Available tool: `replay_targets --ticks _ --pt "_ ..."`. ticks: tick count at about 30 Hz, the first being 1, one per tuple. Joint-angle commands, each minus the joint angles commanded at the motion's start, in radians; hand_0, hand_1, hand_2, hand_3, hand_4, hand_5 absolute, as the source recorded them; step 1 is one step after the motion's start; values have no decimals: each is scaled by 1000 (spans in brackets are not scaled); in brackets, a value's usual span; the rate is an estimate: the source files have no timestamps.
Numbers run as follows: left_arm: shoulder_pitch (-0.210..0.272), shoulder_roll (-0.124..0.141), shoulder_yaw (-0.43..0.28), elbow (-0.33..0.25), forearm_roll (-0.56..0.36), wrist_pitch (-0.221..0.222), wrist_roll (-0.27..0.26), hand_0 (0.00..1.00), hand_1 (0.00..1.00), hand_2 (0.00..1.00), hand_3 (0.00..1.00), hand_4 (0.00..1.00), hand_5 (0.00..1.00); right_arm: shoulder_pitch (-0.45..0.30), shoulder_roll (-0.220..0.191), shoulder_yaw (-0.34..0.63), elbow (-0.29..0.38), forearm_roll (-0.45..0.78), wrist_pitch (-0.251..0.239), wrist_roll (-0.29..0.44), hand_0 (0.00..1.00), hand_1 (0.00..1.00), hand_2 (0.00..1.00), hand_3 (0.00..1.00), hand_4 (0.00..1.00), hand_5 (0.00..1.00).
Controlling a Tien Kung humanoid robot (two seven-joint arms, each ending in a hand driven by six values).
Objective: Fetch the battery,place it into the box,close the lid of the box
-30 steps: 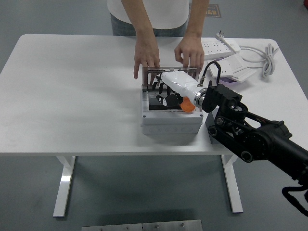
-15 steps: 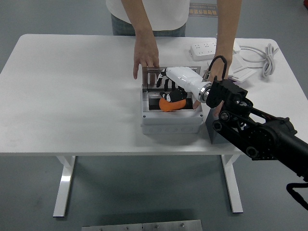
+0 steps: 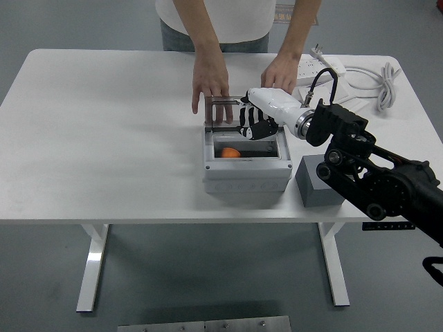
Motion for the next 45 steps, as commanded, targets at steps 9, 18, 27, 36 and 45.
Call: replay_targets --ticks 9,18,27,36,45 --pt "1 -2 -1 -1 3 -3 1 632 698 573 541 500 2 21 -23 81 40 -22 0 -7 96 209 261 274 537 164" --pt "-4 -6 -6 -2 12 -8 4 632 698 573 541 500 2 35 -9 162 -5 -32 -121 97 114 222 283 296 563 136" --pt "-10 -7 -10 -2 18 -10 3 632 698 573 541 500 2 33 10 193 -49 -21 -219 162 158 257 322 351 617 243" --pt "-21 -8 -17 -2 33 -18 5 632 698 573 541 500 2 14 60 209 -123 -20 -295 179 606 381 471 518 756 529" --pt "-29 -13 -25 -3 50 -25 9 632 698 573 541 500 2 1 92 207 -168 -9 -331 190 641 451 530 555 761 583"
